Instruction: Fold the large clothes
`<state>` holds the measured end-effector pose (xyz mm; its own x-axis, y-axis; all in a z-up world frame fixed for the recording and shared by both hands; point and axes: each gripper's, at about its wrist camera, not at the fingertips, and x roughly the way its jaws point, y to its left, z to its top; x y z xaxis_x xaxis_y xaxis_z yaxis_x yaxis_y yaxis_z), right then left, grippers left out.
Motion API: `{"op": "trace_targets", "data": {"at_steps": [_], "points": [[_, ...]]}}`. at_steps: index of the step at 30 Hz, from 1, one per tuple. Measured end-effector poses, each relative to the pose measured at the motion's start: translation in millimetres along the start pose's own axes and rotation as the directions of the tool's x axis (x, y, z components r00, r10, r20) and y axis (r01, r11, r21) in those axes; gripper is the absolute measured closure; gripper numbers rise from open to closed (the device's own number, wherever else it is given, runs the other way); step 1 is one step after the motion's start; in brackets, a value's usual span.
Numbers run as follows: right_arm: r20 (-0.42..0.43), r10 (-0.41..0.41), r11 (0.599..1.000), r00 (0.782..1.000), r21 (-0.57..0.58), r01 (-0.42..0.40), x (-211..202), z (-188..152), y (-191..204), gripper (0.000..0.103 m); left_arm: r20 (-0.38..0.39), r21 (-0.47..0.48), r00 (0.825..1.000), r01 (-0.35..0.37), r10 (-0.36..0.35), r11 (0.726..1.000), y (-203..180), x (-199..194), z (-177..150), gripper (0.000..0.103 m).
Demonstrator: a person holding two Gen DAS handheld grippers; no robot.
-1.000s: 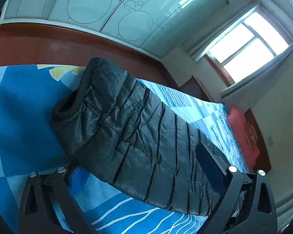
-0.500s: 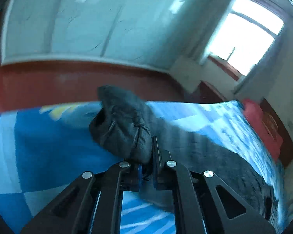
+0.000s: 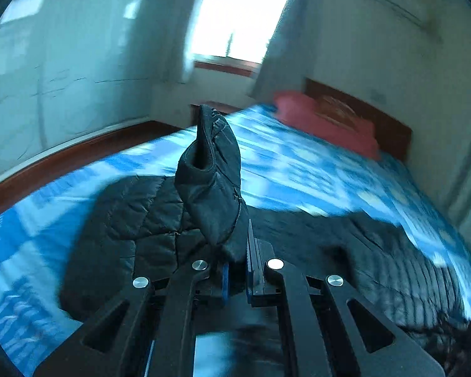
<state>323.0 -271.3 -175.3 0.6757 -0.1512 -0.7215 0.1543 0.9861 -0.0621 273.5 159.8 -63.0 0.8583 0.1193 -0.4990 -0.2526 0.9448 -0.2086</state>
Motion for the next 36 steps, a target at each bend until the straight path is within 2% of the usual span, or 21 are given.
{"op": "trace_targets", "data": {"at_steps": [7, 12, 16, 19, 20, 22, 24, 28, 30, 32, 36], "points": [[0.005, 0.013, 1.0, 1.0, 0.012, -0.013, 0.1, -0.3, -1.4, 0.033, -0.088, 0.13, 0.988, 0.137, -0.126, 0.982, -111.6, 35.8, -25.3, 0.096], [0.006, 0.024, 1.0, 1.0, 0.019, -0.024, 1.8, 1.4, -2.0, 0.032, -0.17, 0.222, 0.968, 0.22, -0.184, 0.95, -179.2, 46.1, -61.3, 0.096], [0.007, 0.03, 0.999, 1.0, 0.023, -0.031, 1.3, 0.8, -1.6, 0.03, -0.234, 0.273, 0.954, 0.25, -0.189, 0.929, -206.2, 52.9, -84.0, 0.096], [0.007, 0.035, 0.999, 0.999, 0.016, -0.035, 0.9, 1.1, 0.1, 0.026, -0.271, 0.295, 0.944, 0.266, -0.186, 0.918, -219.5, 53.5, -96.8, 0.09], [0.006, 0.034, 0.999, 0.999, 0.015, -0.034, 0.8, 1.1, 1.0, 0.026, -0.277, 0.308, 0.944, 0.265, -0.18, 0.914, -221.9, 52.2, -98.3, 0.087], [0.006, 0.034, 0.999, 0.999, 0.014, -0.034, 0.0, 1.5, 2.0, 0.026, -0.27, 0.319, 0.944, 0.275, -0.191, 0.907, -223.7, 43.7, -97.9, 0.064], [0.007, 0.033, 0.999, 0.999, 0.012, -0.033, -1.5, 2.8, 2.8, 0.026, -0.256, 0.319, 0.944, 0.285, -0.208, 0.904, -222.3, 30.4, -95.0, 0.052], [0.006, 0.019, 1.0, 1.0, 0.008, -0.019, -10.8, 3.5, 4.6, 0.026, -0.244, 0.334, 0.941, 0.307, -0.233, 0.891, -221.9, 11.7, -92.0, 0.049], [0.023, 0.025, 0.999, 0.999, 0.018, -0.026, -24.1, 5.8, 7.9, 0.026, -0.226, 0.336, 0.945, 0.304, -0.238, 0.891, -210.1, -1.5, -87.0, 0.049], [0.035, 0.065, 0.997, 0.997, 0.033, -0.066, -35.1, 9.1, 13.4, 0.026, -0.203, 0.33, 0.951, 0.29, -0.232, 0.898, -193.2, -12.4, -82.6, 0.047], [0.018, 0.207, 0.975, 0.978, 0.075, -0.207, -43.1, 21.6, 43.4, 0.026, -0.16, 0.314, 0.969, 0.231, -0.188, 0.921, -153.8, -22.8, -74.2, 0.043]]}}
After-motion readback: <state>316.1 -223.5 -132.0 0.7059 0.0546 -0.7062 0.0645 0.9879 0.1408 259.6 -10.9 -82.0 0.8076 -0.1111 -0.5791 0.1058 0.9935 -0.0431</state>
